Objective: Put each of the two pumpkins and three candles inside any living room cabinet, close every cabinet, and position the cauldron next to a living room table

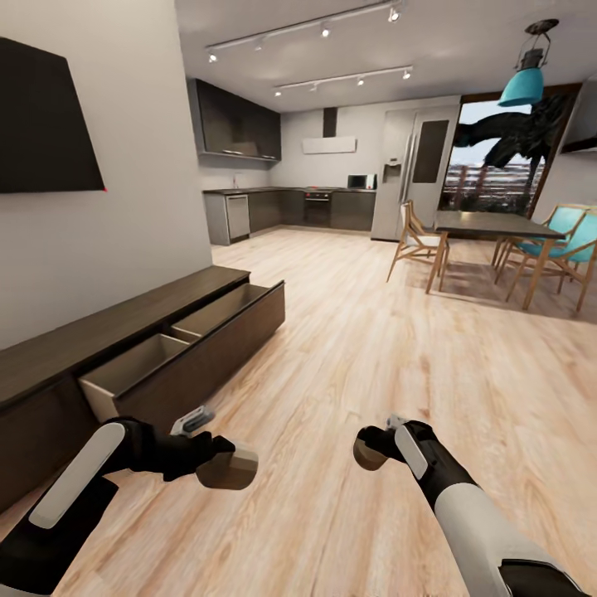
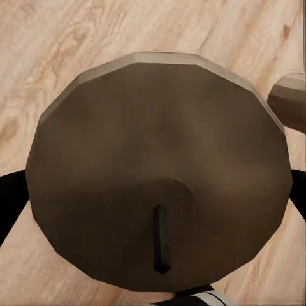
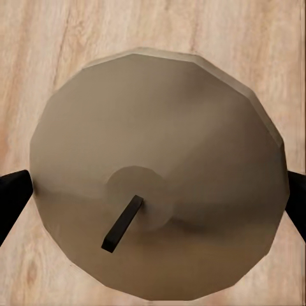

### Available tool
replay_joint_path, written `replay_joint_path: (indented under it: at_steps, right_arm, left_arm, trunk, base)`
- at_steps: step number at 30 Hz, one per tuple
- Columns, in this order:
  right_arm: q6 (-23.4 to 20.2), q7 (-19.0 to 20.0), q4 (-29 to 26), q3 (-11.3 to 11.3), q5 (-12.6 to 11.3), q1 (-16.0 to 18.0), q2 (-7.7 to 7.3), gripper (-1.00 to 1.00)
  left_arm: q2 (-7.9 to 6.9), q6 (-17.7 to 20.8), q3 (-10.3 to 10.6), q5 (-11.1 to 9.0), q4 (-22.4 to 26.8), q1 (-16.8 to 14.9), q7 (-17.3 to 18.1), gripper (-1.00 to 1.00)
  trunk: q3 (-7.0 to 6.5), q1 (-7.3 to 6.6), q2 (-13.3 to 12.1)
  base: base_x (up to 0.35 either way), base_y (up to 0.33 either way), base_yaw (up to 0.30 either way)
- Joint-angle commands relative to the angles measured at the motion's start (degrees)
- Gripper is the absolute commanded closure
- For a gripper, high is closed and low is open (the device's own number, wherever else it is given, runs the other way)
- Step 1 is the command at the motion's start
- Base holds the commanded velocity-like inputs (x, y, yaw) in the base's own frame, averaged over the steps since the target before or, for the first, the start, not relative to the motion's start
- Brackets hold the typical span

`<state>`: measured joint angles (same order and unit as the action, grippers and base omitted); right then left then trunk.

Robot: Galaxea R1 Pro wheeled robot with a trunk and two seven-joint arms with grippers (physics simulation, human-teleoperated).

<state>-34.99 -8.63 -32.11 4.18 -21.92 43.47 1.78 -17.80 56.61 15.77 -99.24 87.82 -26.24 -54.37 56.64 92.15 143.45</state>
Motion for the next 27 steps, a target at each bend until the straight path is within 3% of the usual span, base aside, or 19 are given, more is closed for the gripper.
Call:
replay_joint_path:
  at_steps: [1, 8, 27]
  right_arm:
    - [-0.17, -0.44, -0.11, 0.21, -0.67, 0.04, 0.06, 1.00]
    - [-0.17, -0.42, -0.17, 0.24, -0.67, 0.04, 0.06, 1.00]
    - [-0.20, -0.42, -0.24, 0.30, -0.67, 0.04, 0.06, 1.00]
  left_arm:
    - [-0.05, -0.01, 0.16, -0.60, 0.07, -0.04, -0.49, 1.00]
    - [0.77, -0.01, 1.07, -0.52, 0.07, -0.04, -0.55, 1.00]
    - [0.83, -0.01, 1.12, -0.52, 0.07, -0.04, -0.65, 1.00]
  trunk:
    - [0.06, -0.01, 0.03]
    - [0.06, -0.01, 0.03]
    - [0.06, -0.01, 0.03]
  base:
    - [0.000, 0.000, -0.282]
    - [0.000, 0.000, -0.282]
    - [0.000, 0.000, -0.282]
